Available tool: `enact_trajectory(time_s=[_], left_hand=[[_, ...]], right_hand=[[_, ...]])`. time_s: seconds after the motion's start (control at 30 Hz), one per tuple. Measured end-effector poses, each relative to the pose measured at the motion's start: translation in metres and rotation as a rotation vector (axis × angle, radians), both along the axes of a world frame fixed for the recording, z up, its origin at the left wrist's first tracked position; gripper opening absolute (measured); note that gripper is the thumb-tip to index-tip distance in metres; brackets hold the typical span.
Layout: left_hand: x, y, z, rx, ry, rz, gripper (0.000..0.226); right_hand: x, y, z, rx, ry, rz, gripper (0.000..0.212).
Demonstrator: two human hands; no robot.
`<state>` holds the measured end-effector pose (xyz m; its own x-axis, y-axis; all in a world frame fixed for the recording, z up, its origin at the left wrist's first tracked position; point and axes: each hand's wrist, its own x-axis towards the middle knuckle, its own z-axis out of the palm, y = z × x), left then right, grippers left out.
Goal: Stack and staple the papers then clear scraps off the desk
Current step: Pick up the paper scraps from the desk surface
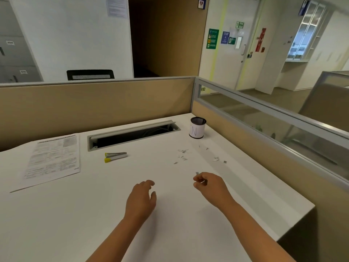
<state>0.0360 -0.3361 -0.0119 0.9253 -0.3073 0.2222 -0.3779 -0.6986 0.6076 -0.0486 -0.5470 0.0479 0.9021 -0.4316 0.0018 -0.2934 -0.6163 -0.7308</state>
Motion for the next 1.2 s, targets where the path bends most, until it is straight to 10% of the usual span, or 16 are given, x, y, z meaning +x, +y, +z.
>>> enact_trajectory(time_s=[0.77, 0.97, 1.1, 1.2], left_hand=[[0.080, -0.202, -0.018, 0.447, 0.089, 0.218, 0.036], [0.075, -0.206, -0.022, 0.490, 0.043, 0.267, 0.032], [0.073, -0.210, -0.014, -0.085, 0.143, 0.541, 0.027], [0.082, -0.213, -0.001, -0.871, 0.559, 0.668, 0.020]], right_hand=[[0.104, -0.256, -0.062, -0.202, 0.249, 0.145, 0.046], [0.120, -0.248, -0.067, -0.254, 0.148, 0.218, 0.013], [0.123, -0.248, -0.073, -0.209, 0.095, 0.194, 0.012], [0.129, -0.259, -0.069, 0.391, 0.090, -0.016, 0.006]])
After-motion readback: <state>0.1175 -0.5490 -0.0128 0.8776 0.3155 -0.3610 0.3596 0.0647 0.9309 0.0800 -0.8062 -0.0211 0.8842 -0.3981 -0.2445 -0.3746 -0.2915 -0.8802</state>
